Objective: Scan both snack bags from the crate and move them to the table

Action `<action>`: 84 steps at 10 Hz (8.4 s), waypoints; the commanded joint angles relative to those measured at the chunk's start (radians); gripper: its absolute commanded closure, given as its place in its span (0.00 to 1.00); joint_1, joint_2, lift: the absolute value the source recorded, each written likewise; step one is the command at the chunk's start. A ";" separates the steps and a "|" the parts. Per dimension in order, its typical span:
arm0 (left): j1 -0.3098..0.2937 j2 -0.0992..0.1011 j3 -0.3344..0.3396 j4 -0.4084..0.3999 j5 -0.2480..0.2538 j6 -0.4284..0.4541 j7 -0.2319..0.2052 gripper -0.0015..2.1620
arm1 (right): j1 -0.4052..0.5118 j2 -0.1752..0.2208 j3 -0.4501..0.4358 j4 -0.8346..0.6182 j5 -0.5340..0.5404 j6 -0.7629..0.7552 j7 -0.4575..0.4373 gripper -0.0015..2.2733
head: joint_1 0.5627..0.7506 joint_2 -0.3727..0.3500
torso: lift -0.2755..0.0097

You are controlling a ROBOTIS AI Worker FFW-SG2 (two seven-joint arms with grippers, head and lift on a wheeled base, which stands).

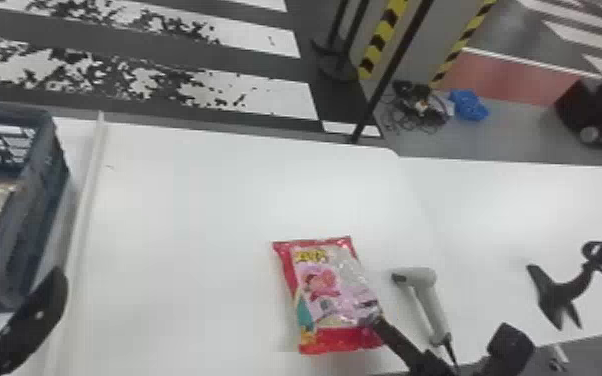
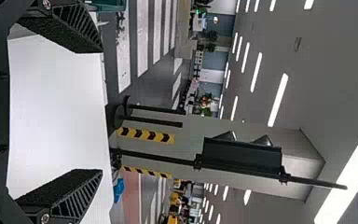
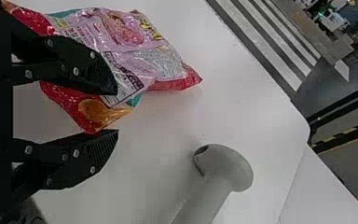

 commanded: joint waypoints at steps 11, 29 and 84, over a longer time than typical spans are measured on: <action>-0.035 -0.003 -0.036 0.017 -0.012 -0.016 -0.006 0.04 | -0.166 0.001 0.042 0.156 0.349 -0.312 0.527 0.99 | 0.70 0.11 | 0.66; -0.070 -0.028 -0.185 0.059 -0.086 -0.034 0.328 0.04 | -0.120 -0.006 0.422 0.584 0.649 -1.100 0.133 0.99 | 0.70 0.27 | 0.66; -0.082 -0.020 -0.166 0.159 -0.093 -0.215 0.299 0.04 | 0.218 -0.017 0.246 0.001 0.700 -0.410 0.398 0.99 | 0.70 0.24 | 0.66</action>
